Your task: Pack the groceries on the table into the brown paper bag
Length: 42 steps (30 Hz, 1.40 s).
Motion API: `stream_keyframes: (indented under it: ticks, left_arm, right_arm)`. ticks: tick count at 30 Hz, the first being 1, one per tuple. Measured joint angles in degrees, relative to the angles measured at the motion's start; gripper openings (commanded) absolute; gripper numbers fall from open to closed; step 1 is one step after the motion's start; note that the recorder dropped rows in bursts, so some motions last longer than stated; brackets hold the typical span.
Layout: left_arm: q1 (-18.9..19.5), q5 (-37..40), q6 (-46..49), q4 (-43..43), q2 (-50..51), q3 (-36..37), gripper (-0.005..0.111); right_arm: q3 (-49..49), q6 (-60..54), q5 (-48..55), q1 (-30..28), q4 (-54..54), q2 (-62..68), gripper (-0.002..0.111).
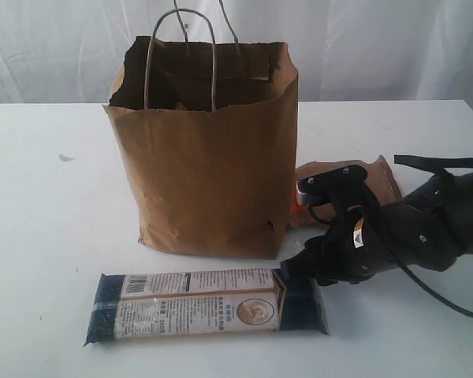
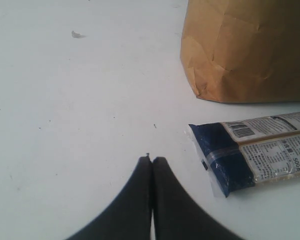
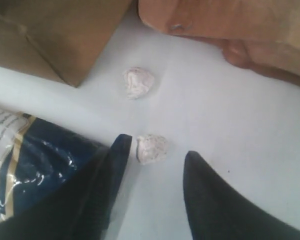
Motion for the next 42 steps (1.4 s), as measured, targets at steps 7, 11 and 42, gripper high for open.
stream_keyframes:
  ticks: [7, 11, 42]
  left_arm:
    - [0.0, 0.0, 0.0, 0.0, 0.0, 0.0, 0.000]
    - [0.0, 0.0, 0.0, 0.0, 0.0, 0.0, 0.000]
    - [0.0, 0.0, 0.0, 0.0, 0.0, 0.0, 0.000]
  right_arm:
    - [-1.4, 0.0, -1.0, 0.0, -0.2, 2.0, 0.043]
    - [-2.7, 0.1, 0.0, 0.0, -0.2, 3.3, 0.043]
    - [-5.3, 0.1, 4.6, 0.0, -0.2, 3.9, 0.038]
